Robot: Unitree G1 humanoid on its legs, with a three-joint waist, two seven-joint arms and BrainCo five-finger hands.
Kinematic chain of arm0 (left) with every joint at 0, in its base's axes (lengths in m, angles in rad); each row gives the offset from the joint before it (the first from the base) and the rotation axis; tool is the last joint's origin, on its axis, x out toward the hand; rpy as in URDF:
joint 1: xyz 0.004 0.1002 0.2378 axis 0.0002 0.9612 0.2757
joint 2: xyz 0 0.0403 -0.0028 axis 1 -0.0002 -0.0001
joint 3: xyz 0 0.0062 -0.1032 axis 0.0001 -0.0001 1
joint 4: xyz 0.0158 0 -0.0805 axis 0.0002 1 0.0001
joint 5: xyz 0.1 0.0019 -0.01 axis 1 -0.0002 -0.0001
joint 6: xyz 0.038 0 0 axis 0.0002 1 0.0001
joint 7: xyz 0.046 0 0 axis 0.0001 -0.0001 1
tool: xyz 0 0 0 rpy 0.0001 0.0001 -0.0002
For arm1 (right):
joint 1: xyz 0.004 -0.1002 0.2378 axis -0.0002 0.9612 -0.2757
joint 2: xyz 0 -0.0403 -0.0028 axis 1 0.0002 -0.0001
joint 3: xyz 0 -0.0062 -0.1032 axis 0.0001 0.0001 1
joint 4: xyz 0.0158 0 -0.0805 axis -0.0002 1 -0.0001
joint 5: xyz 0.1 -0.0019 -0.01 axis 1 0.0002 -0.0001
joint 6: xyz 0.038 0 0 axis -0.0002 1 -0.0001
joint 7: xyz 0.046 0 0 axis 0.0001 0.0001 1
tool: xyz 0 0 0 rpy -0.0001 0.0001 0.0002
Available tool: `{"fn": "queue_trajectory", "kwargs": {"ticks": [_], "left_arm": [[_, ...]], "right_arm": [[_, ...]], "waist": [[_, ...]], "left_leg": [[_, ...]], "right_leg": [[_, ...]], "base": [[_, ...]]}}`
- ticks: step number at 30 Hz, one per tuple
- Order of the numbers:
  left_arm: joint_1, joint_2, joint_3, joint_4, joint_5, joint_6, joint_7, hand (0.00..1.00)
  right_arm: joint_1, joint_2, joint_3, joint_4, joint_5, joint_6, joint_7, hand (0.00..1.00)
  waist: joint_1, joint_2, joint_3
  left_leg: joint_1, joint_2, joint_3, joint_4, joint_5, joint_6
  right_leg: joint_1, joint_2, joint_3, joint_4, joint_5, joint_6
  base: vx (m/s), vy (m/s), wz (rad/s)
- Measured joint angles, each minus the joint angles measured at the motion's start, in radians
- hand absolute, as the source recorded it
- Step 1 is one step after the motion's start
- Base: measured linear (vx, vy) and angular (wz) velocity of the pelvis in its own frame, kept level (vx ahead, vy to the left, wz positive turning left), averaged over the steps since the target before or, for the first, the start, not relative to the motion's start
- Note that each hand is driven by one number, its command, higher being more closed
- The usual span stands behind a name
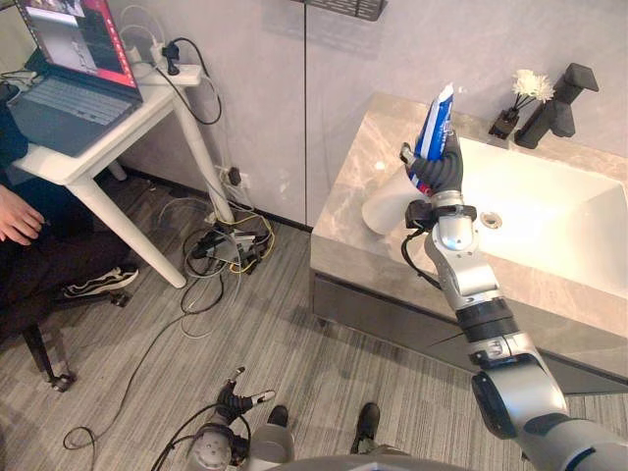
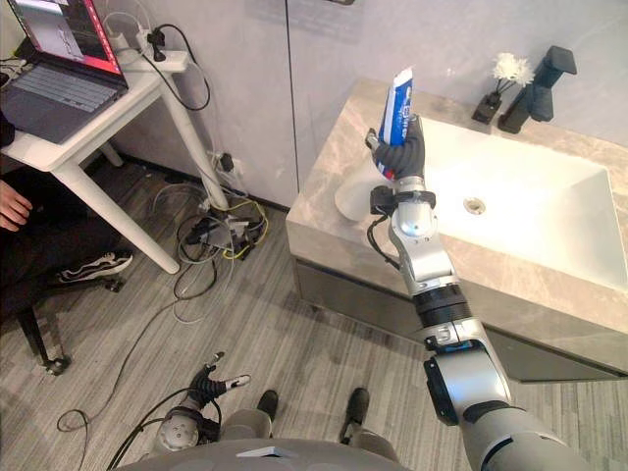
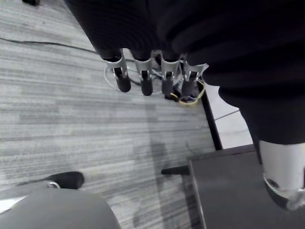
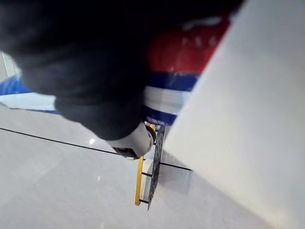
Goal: Organize washtable
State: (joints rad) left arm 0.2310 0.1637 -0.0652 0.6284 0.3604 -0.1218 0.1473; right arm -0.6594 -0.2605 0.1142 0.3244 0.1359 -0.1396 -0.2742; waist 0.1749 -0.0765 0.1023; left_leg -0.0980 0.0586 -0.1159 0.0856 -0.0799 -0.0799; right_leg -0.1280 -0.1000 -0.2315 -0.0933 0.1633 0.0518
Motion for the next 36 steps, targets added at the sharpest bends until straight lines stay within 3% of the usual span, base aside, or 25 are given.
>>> {"fn": "queue_trajectory", "kwargs": {"ticks": [30, 36], "left_arm": [[0.002, -0.009, 0.019, 0.0, -0.001, 0.0, 0.003, 0.0], [0.003, -0.01, 0.019, 0.0, 0.0, 0.0, 0.004, 0.0]], "right_arm": [[-0.071, 0.0, -0.051, -0.025, -0.001, 0.0, -0.011, 1.0], [-0.071, 0.0, -0.046, -0.098, -0.003, -0.002, -0.009, 1.0]], "waist": [[0.0, -0.001, -0.001], [0.0, -0.001, -0.001]], "left_leg": [[0.005, 0.002, 0.002, 0.001, 0.0, 0.0], [0.007, 0.002, 0.003, 0.002, 0.0, 0.0]], "right_leg": [[0.006, 0.007, 0.003, 0.0, 0.002, -0.002], [0.009, 0.007, 0.003, 0.0, 0.002, -0.002]], "base": [[0.0, 0.0, 0.0], [0.0, 0.0, 0.0]]}}
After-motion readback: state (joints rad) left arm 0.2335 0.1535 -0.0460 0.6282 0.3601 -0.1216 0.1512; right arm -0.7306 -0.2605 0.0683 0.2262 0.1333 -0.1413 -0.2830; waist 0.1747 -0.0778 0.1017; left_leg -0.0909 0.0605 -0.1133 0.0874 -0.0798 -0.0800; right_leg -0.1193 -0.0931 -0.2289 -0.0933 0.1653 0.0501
